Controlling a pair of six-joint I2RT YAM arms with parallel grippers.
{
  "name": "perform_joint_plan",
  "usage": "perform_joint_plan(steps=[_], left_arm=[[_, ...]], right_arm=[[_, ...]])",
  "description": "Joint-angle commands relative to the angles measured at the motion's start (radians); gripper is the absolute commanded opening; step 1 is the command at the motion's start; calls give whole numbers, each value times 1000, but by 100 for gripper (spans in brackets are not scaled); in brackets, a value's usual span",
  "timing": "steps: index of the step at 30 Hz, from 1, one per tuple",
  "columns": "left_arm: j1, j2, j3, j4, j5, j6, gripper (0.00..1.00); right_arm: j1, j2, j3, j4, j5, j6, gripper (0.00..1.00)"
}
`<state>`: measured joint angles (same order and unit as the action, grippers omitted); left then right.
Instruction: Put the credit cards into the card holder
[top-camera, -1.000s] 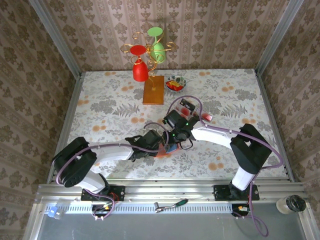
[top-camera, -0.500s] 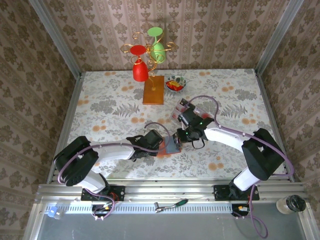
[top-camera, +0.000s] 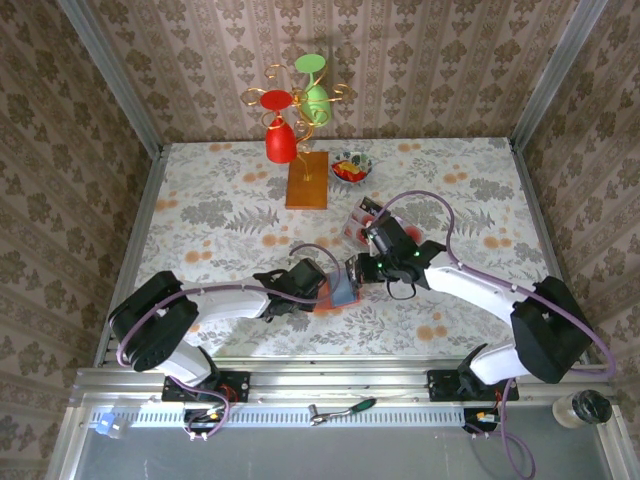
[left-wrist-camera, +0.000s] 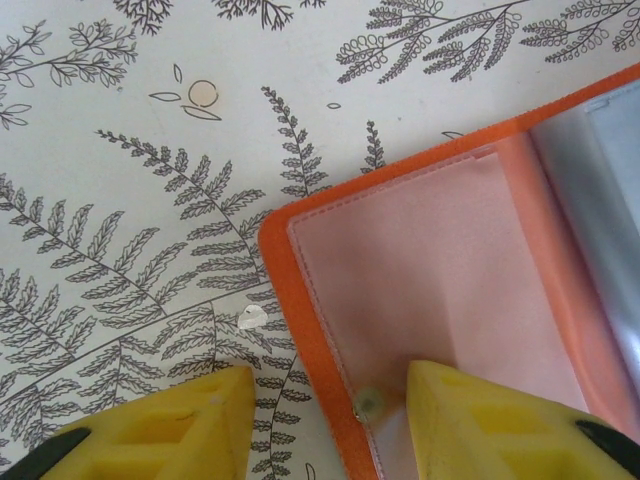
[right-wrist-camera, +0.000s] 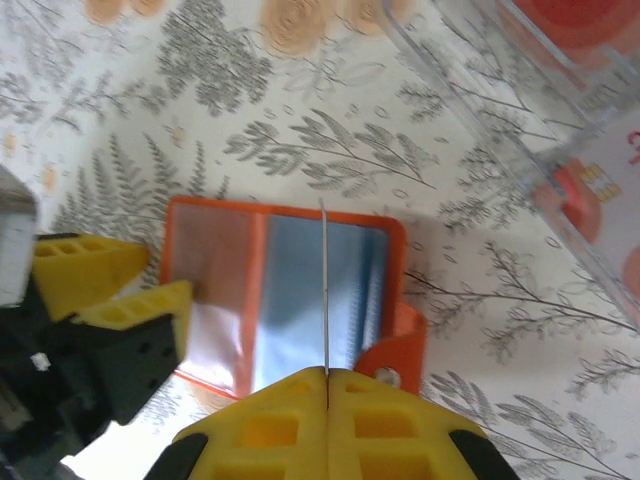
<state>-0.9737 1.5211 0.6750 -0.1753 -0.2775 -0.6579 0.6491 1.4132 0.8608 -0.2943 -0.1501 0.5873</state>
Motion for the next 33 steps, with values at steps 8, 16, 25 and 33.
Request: perform_joint_plan(steps=[8, 16, 25, 33], left_arm=[[10, -18, 1, -75, -22, 13, 45], [8, -20, 6, -81, -24, 9, 45], [7, -20, 7, -86, -27, 7, 45], [6, -21, 7, -85, -27, 5, 45]], right_arm=[[63, 20, -141, 373, -64, 120, 0], [75, 54, -258, 599, -46, 190, 0], [85, 94, -261, 651, -48, 211, 0], [88, 127, -269, 681, -28, 221, 0]])
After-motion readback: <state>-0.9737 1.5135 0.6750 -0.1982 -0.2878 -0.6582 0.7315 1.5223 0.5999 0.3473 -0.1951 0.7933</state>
